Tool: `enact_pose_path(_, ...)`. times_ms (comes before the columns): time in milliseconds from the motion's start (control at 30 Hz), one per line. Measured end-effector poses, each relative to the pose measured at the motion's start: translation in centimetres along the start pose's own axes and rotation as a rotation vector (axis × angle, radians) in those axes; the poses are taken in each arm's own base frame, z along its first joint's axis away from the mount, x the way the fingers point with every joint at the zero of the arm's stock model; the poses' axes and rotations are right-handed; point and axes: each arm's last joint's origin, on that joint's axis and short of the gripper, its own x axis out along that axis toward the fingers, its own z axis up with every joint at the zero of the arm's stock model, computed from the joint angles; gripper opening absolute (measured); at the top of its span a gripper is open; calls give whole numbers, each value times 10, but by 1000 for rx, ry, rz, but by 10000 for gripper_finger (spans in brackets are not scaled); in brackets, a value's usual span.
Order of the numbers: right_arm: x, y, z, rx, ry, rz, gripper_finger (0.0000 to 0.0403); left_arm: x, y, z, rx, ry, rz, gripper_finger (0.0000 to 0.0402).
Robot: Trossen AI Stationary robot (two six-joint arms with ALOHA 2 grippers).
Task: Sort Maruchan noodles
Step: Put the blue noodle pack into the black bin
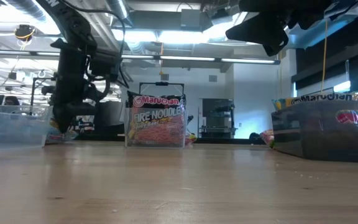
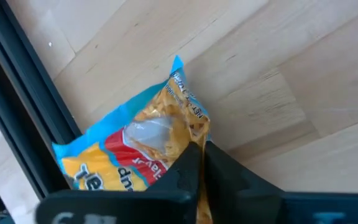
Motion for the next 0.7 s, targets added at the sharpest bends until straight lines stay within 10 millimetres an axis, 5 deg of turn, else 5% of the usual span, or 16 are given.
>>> enact_pose_path(267, 0, 0, 0, 0, -2, -4, 225, -11, -8, 1, 44, -33, 7, 0)
enact_pose_path(700, 0, 0, 0, 0, 0, -2, 225, -66, -47, 3, 187, -188, -134, 0)
